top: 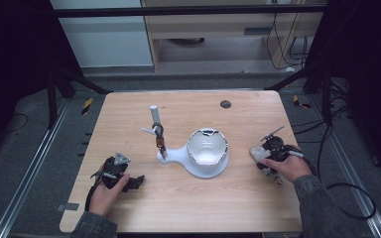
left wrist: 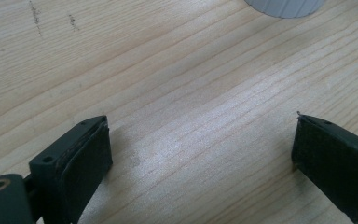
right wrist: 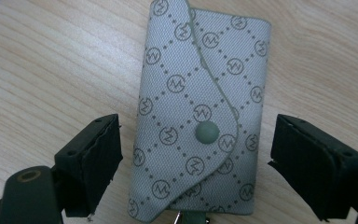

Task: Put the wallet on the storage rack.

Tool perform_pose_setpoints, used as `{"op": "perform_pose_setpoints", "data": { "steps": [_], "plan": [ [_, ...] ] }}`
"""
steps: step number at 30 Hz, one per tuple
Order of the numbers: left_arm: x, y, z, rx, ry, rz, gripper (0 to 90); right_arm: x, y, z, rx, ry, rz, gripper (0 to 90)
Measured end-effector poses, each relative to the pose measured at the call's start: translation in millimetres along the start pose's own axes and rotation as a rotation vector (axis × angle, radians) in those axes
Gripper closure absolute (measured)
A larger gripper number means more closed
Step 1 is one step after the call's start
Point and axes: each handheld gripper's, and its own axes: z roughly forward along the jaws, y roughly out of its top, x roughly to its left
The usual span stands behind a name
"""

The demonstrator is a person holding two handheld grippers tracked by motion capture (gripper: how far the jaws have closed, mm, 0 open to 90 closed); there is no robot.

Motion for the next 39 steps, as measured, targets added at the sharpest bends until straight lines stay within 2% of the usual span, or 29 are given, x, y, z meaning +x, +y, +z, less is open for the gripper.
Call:
{"op": "perform_pose_setpoints", "data": {
  "steps": [21,39],
  "plan": [
    [-0.4,0.3,0.0,0.004,-0.004,0.007,4.3,-3.1,-5.2,8.0,0.026,0.013,0.013,22.7],
    [-0.4,0.3,-0.1,0.004,-0.004,0.007,4.4,-5.0,-4.2,4.3,0.034,0.023,0.02,29.3]
  ]
}}
